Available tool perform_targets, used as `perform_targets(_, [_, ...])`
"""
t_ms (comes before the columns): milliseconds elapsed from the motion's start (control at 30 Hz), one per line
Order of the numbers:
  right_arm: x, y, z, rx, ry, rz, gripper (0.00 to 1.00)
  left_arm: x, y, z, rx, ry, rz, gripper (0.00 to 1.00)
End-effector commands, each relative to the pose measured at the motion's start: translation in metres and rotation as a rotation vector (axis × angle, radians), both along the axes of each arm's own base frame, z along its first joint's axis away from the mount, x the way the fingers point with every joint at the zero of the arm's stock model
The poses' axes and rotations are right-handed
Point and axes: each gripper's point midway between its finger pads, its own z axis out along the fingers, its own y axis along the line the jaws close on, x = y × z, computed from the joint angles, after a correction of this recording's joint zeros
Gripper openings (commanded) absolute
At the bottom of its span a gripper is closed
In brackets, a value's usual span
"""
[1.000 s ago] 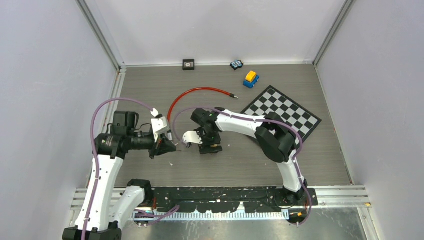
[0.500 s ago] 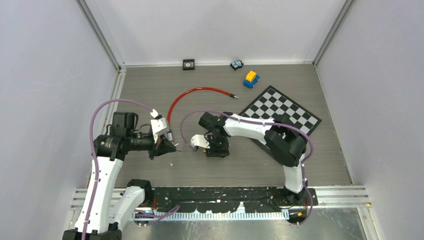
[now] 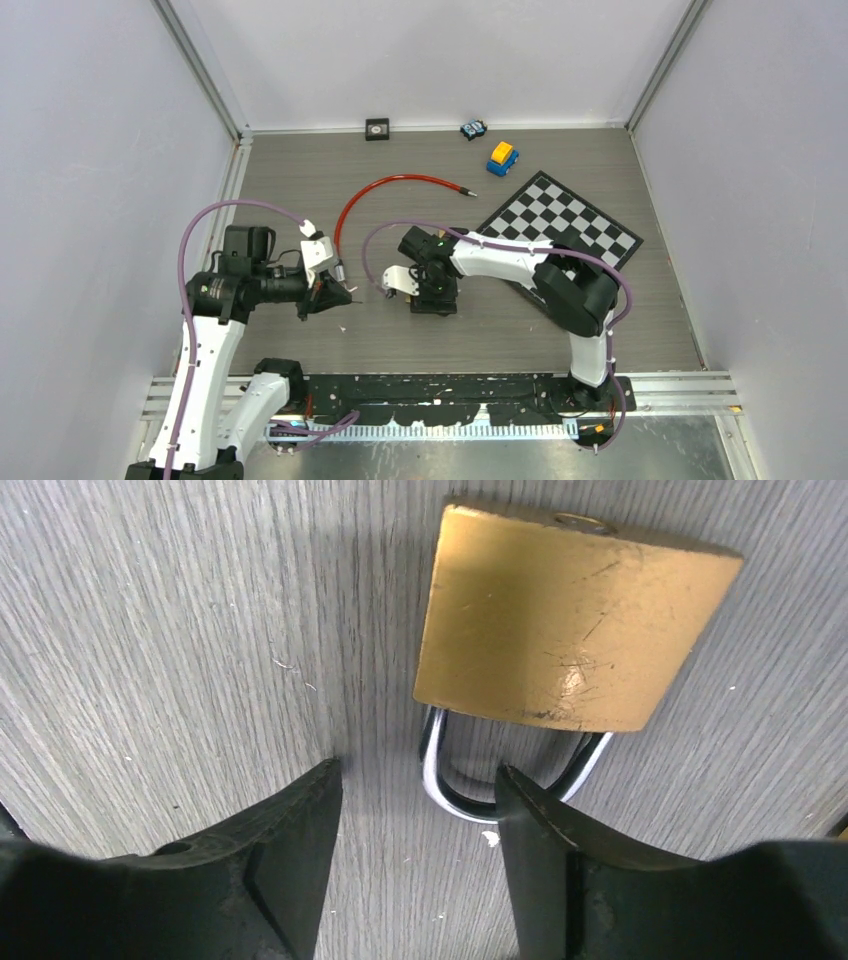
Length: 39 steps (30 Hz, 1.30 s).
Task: Unlock with the key
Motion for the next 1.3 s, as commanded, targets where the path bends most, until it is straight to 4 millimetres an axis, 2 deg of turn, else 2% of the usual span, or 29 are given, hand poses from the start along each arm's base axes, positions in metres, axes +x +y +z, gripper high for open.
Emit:
perform_targets(0, [0.010,0.011,0.028,0.084,-0.067,-0.049,0.67,-0.004,-0.001,0.005,-0.014,-0.014,-0.013,0.00])
perform_targets(100, [0.015,0.025,0.049,0.154,-0.077,-0.098,0.76,-0.004,-0.001,0.007,-0.013,-0.019,-0.014,0.00])
perform_targets(200, [0.020,0.035,0.065,0.207,-0.079,-0.127,0.80,-0.005,-0.001,0.010,-0.014,-0.028,-0.020,0.00])
perform_targets(400, [0.028,0.042,0.077,0.259,-0.084,-0.088,0.84,-0.008,-0.001,0.010,-0.013,-0.030,-0.026,0.00])
perform_targets(633, [0.045,0.045,0.064,0.247,-0.064,0.006,0.86,-0.010,0.000,0.012,-0.008,-0.036,-0.025,0.00])
perform_targets(767, [0.049,0.050,0.057,0.234,-0.043,0.039,0.87,-0.012,0.000,0.012,-0.004,-0.034,-0.023,0.00])
perform_targets(1267, [0.035,0.061,0.030,0.200,0.080,0.092,0.92,-0.011,0.000,0.013,-0.004,-0.027,-0.020,0.00])
